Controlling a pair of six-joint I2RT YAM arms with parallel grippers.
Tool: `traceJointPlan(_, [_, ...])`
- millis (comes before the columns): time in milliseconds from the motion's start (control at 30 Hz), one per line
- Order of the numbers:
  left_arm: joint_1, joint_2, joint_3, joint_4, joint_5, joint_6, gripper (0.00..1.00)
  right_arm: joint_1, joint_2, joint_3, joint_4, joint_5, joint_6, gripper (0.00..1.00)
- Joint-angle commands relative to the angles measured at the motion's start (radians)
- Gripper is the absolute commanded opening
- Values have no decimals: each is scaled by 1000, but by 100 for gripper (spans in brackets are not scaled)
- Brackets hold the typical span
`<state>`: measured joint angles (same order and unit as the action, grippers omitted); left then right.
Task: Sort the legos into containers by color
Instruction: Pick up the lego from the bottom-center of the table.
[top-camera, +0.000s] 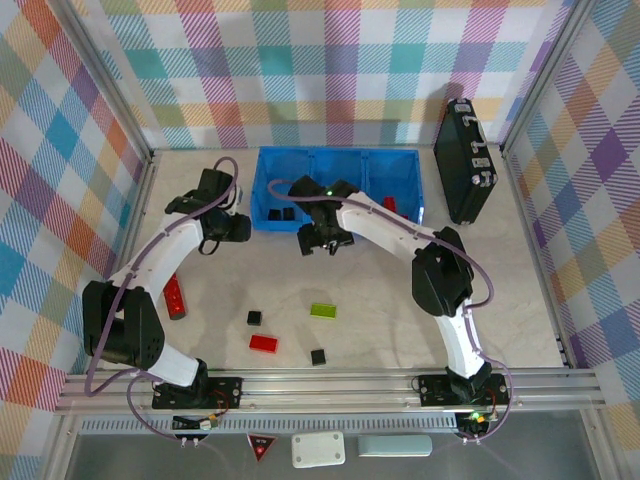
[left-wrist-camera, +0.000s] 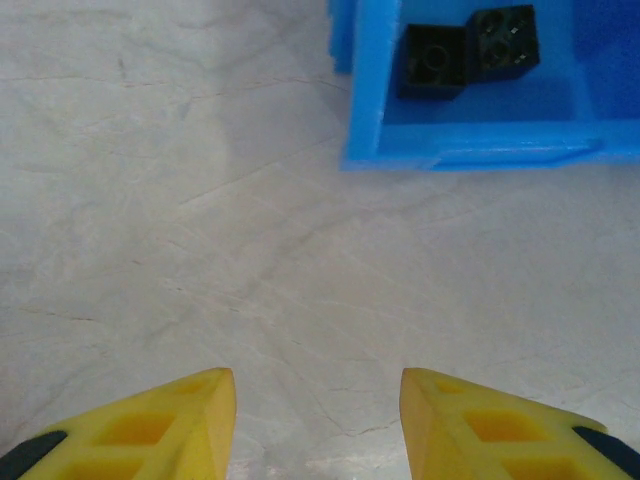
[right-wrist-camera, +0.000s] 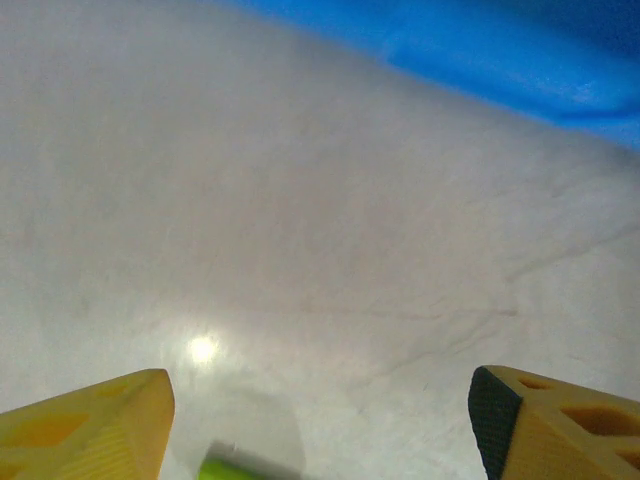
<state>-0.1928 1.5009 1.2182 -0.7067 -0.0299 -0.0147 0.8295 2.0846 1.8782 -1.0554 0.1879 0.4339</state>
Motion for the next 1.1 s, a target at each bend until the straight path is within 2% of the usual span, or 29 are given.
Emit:
traceJointPlan(0, [44, 3, 33, -25, 22, -13, 47, 46, -55, -40, 16, -81, -149, 78])
traceJointPlan(233, [94, -8, 33, -27, 22, -17, 47, 165, -50, -106, 37, -160, -277, 74])
traceJointPlan(400, [102, -14, 30, -28, 9, -13, 47, 260, -27, -116, 31, -146, -340, 70])
traceJointPlan(633, [112, -8, 30, -40, -15, -17, 47, 383, -3, -105, 25, -144, -379, 69])
traceJointPlan(833, [142, 2, 36, -52, -33, -32, 47, 443, 31, -78, 15, -162, -370, 67])
traceJointPlan(1067, [176, 4, 36, -53, 2, -48, 48, 475, 70, -44, 12, -151, -379, 66])
